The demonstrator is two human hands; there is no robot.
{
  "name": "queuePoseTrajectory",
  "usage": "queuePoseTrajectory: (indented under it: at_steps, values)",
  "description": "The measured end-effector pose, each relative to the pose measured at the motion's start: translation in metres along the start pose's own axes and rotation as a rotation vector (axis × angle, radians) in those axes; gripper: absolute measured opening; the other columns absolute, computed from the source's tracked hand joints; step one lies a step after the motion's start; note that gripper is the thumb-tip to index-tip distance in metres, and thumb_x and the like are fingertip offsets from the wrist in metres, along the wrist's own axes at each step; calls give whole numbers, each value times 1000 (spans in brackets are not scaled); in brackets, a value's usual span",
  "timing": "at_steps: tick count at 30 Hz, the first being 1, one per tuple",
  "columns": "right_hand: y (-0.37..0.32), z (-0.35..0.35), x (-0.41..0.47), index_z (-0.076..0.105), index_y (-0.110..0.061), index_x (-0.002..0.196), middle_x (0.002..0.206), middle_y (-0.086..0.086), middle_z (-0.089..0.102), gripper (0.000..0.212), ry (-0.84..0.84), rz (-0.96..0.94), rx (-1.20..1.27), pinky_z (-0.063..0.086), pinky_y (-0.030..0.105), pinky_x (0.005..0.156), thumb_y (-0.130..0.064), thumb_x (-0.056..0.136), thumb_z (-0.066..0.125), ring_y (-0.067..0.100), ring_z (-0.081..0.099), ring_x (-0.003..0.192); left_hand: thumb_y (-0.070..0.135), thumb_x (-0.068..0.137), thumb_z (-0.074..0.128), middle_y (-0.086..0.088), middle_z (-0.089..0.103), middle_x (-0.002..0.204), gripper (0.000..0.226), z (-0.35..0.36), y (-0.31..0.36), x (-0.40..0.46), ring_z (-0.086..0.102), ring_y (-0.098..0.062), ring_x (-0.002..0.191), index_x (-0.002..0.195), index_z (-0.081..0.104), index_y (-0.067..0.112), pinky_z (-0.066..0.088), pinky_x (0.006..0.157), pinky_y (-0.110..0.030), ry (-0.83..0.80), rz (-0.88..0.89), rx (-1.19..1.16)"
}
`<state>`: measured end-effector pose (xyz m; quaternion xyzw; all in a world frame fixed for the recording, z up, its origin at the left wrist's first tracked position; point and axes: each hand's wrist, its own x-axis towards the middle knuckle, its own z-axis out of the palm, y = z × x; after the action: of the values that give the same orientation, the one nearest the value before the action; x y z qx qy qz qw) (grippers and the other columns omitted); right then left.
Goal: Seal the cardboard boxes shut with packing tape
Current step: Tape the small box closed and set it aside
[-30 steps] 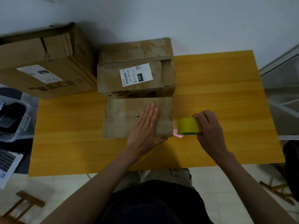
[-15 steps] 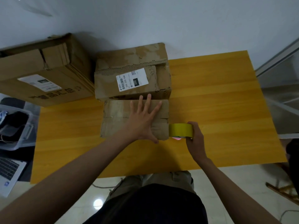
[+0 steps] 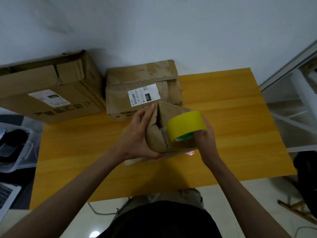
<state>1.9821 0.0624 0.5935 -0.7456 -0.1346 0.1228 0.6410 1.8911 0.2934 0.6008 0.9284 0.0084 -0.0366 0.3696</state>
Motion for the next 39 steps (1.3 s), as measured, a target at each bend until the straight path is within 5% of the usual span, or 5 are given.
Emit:
queuePoseTrajectory:
  at_steps: [11,15,20,26,39]
  values:
    - [-28,106,-33,55,-23,125,131,3,60,48,-289,-194,-364,19,66,115,-14,80,41,22,42,140,66,66,83,-6,-21,168,145,-1,-63,-81,-12,-24,157,158,-8,1,16,125,-28,158,12,-176]
    - [-27,135,-49,53,-18,124,130,3,58,43,-334,-219,-449,7,62,120,-11,82,45,18,34,146,44,65,94,-9,-24,167,139,-10,-65,-97,1,-26,158,163,-1,21,35,118,-49,179,31,-318]
    - [-28,148,-54,55,-13,125,131,6,57,40,-319,-221,-529,2,56,122,-15,86,45,21,34,145,11,71,94,-5,38,161,146,-3,-69,-98,48,-24,141,157,-21,36,43,110,-57,205,-30,-443]
    - [-42,136,-52,54,-11,120,122,8,59,43,-362,-177,-579,21,57,119,-9,78,43,27,52,122,30,71,94,-7,-25,167,101,-8,-78,-97,7,-33,157,154,39,20,41,113,-57,204,103,-277]
    - [-66,40,-21,62,-4,112,109,10,53,53,-73,-403,-696,34,8,75,14,63,51,14,47,99,48,71,90,4,-14,167,96,-17,-78,-86,10,-24,156,152,40,33,39,116,-53,111,42,-186]
